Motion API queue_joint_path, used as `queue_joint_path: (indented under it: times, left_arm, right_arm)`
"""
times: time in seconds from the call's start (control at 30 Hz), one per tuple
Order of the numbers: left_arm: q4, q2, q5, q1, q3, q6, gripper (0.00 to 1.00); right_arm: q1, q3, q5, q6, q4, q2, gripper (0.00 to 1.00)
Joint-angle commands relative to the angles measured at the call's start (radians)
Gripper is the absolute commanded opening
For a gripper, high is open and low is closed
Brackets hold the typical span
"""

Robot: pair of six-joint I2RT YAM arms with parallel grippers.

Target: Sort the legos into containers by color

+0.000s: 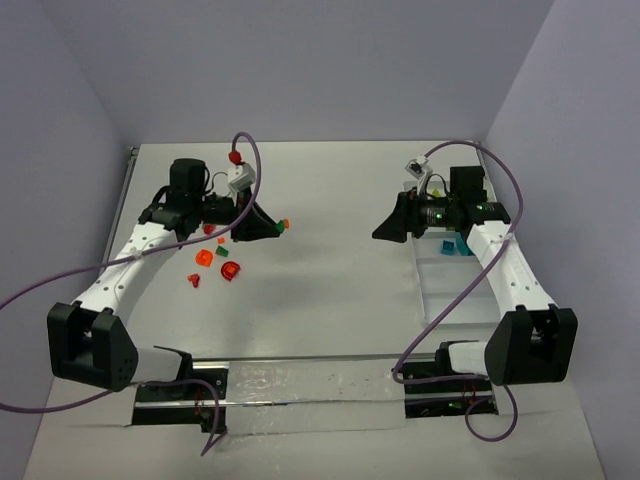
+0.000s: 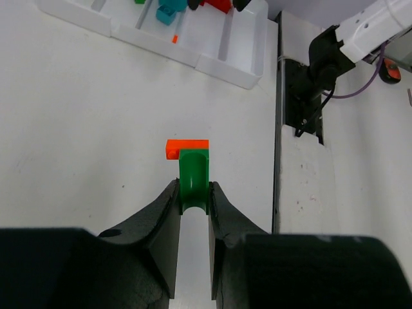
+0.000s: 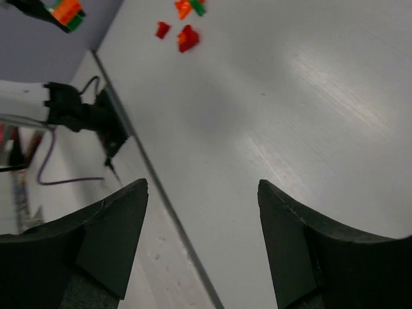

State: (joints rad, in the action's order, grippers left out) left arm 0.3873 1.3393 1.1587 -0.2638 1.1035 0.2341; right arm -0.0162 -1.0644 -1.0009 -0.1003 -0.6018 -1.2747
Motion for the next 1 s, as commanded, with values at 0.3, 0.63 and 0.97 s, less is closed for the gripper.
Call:
queue_joint_path:
  times: [0.3, 0.63, 0.97]
  left_arm:
    - [-0.338, -0.221, -0.238, -0.271, -0.129, 0.016, 0.00]
    - [-0.533, -0.290, -0.375, -0.454, -0.256, 0.020, 0.00]
    - [-0.633, -0.256, -0.402, -0.508, -0.271, -0.048, 0.00]
  right_arm:
    - [-0.016, 0.005, -0.526, 0.087, -0.028, -0.083, 0.64]
    - [-0.165, -0.070, -0.605, -0.071, -0.185, -0.116, 0.62]
    - [-0.260, -0.180, -0.614, -0.255, -0.371, -0.187, 0.58]
